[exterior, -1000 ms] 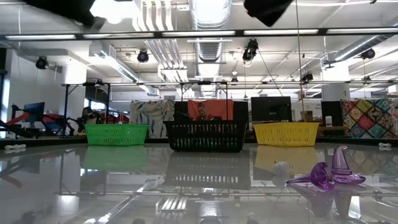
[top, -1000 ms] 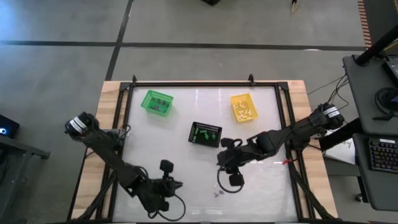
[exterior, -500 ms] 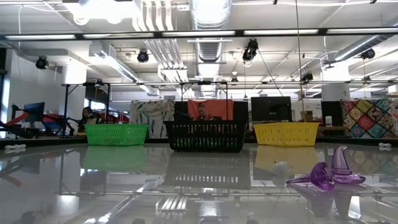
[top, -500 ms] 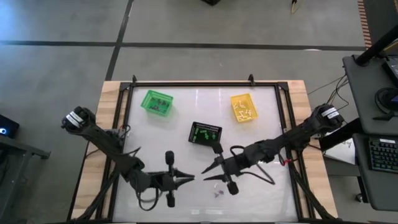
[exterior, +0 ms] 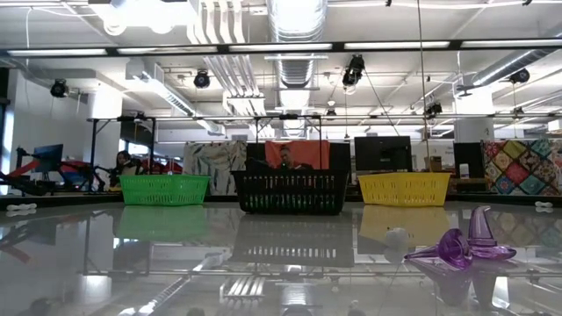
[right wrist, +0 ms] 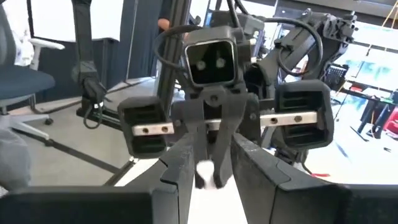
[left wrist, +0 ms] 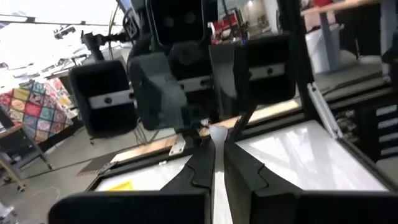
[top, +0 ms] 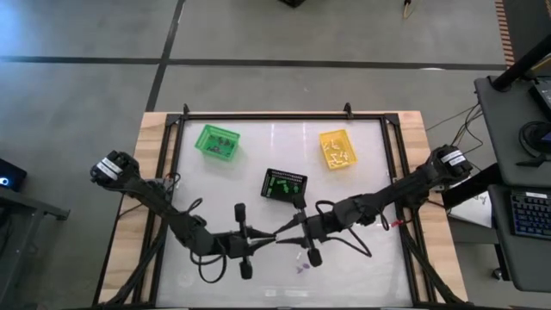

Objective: Sort Halloween decoration
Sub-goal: Put the white bone toy into the yellow bin

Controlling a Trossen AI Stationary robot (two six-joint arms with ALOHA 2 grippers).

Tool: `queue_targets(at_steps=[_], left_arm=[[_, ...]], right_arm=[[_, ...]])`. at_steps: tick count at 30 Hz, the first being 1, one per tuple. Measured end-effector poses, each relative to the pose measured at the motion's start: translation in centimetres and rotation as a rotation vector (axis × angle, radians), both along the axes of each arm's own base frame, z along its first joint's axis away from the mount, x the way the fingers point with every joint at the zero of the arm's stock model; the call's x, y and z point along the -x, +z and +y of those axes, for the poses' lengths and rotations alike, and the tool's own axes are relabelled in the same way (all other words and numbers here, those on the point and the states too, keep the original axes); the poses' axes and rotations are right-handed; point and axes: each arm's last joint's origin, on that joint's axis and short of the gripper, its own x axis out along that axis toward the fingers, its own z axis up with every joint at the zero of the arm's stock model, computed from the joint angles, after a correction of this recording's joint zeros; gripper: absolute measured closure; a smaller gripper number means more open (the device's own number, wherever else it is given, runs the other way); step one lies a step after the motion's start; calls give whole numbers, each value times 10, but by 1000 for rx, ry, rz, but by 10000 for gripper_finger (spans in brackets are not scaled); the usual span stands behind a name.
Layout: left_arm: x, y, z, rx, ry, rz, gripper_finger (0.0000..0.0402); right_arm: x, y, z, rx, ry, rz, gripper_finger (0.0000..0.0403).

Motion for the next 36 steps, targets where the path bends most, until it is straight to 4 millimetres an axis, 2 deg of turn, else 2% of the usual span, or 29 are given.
queue_targets(at_steps=[14, 19, 24, 27, 31, 36], left_arm=[[-1, 5, 3, -5, 8, -35, 401], [-1, 5, 3, -3, 10, -36, 401], [-1, 5, 2, -1, 9, -35, 401], [-1, 5, 3, 0, 9, -36, 401], [-1, 5, 3, 8, 9, -37, 383], [-1, 5, 3, 11, 34, -33, 333]], right_arm=[[-1, -1, -2, 29, -38, 0, 308], [-1, -2, -2, 42, -39, 3, 333], [-1, -2, -2, 57, -39, 0, 380], [-1, -2, -2, 54, -38, 0, 387], [-1, -2, -2, 42, -38, 3, 389], [-1, 0, -5, 5, -48, 9, 390]])
